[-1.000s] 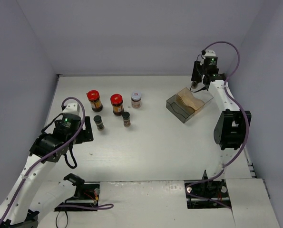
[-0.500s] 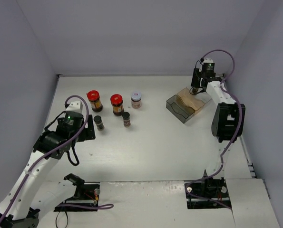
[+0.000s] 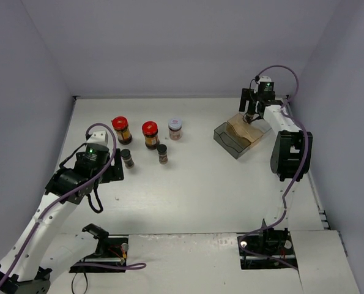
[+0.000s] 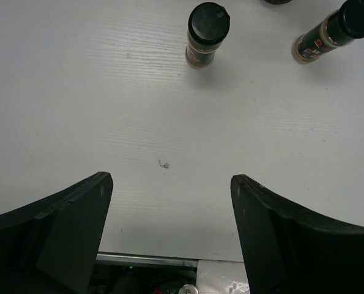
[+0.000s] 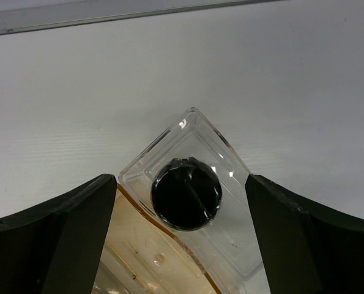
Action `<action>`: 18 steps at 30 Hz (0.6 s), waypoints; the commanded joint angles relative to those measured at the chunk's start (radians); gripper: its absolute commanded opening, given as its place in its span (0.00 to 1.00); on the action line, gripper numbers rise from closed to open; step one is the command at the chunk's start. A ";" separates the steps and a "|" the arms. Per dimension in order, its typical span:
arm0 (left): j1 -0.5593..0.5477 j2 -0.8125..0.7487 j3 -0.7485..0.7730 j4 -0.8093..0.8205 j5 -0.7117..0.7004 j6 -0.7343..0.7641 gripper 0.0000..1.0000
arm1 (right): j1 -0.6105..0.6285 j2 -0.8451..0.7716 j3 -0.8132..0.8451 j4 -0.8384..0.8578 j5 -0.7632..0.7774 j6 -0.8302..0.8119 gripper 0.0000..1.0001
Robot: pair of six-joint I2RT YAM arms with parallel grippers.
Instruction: Organize the condiment bottles
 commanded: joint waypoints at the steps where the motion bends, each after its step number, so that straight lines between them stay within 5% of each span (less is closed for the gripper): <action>1: -0.003 0.001 0.016 0.048 0.001 0.014 0.79 | -0.006 -0.053 0.066 0.032 -0.015 -0.026 0.92; 8: -0.003 -0.005 0.038 0.039 0.001 0.017 0.78 | 0.025 -0.241 0.057 -0.033 -0.027 -0.073 1.00; 18: -0.003 -0.028 0.029 0.048 0.008 0.004 0.79 | 0.360 -0.501 -0.104 -0.131 -0.132 -0.106 1.00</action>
